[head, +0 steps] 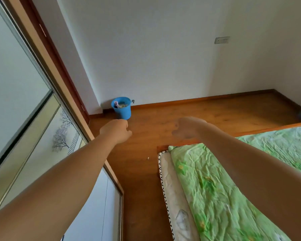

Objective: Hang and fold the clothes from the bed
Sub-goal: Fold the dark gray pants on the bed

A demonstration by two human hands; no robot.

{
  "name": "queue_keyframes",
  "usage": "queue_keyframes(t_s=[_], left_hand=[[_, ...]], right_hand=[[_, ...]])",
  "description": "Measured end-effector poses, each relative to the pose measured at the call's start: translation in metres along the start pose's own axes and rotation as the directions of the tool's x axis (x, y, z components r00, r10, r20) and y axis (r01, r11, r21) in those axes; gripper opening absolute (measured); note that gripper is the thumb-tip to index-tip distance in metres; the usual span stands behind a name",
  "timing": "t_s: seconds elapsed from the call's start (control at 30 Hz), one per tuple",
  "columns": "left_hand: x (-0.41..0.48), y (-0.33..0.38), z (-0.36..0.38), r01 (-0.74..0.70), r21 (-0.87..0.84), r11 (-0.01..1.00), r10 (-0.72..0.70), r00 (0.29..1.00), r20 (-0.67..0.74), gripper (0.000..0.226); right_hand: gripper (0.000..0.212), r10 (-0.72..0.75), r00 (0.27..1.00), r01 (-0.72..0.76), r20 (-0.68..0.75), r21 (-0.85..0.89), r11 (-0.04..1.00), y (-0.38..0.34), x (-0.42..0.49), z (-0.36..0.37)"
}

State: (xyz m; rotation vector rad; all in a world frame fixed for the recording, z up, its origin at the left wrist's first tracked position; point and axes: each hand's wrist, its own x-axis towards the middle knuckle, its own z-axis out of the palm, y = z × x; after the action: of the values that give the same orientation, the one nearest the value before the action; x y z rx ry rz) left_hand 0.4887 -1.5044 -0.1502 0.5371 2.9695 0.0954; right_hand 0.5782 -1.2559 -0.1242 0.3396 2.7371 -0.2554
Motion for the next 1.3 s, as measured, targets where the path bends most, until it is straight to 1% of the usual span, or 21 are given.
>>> queue_keyframes(t_s=[0.1,0.17,0.27,0.37,0.57,0.77,0.9,1.07,1.2,1.3], left_hand=[[0.058,0.006,0.004,-0.063,0.026,0.998,0.061,0.997,0.052,0.023],[0.095,0.016,0.008,-0.106,0.025,0.994,0.104,0.991,0.087,0.026],[0.149,0.036,0.015,-0.172,0.011,0.985,0.171,0.982,0.085,0.026],[0.210,0.060,0.025,-0.226,0.002,0.974,0.225,0.969,0.102,0.030],[0.333,0.092,0.033,-0.277,0.021,0.961,0.271,0.953,0.138,0.037],[0.435,0.106,0.033,-0.324,0.048,0.945,0.308,0.928,0.211,0.040],[0.504,0.124,0.037,-0.383,0.038,0.923,0.366,0.903,0.223,0.041],[0.612,0.157,0.045,-0.513,0.048,0.857,0.485,0.835,0.260,0.041],[0.711,0.177,0.061,-0.639,0.051,0.767,0.602,0.745,0.287,0.042],[0.783,0.177,0.067,-0.711,0.071,0.700,0.651,0.676,0.345,0.042]], right_hand=[[0.056,0.060,0.998,-0.060,-0.001,0.026,0.998,0.009,0.037,-0.009],[0.052,0.097,0.995,-0.098,0.024,0.031,0.995,0.020,0.061,-0.014],[0.045,0.142,0.989,-0.144,0.028,0.054,0.988,0.041,0.103,-0.020],[0.046,0.165,0.986,-0.165,0.014,0.083,0.983,0.063,0.154,-0.025],[0.047,0.187,0.982,-0.182,-0.012,0.167,0.969,0.105,0.272,-0.037],[0.045,0.243,0.970,-0.238,0.003,0.214,0.947,0.131,0.348,-0.067],[0.048,0.304,0.953,-0.297,0.014,0.256,0.920,0.156,0.390,-0.084],[0.047,0.440,0.894,-0.446,0.083,0.258,0.857,0.184,0.454,-0.090],[0.046,0.535,0.835,-0.545,0.128,0.318,0.776,0.196,0.530,-0.093],[0.047,0.580,0.791,-0.609,0.196,0.353,0.711,0.196,0.590,-0.100]])
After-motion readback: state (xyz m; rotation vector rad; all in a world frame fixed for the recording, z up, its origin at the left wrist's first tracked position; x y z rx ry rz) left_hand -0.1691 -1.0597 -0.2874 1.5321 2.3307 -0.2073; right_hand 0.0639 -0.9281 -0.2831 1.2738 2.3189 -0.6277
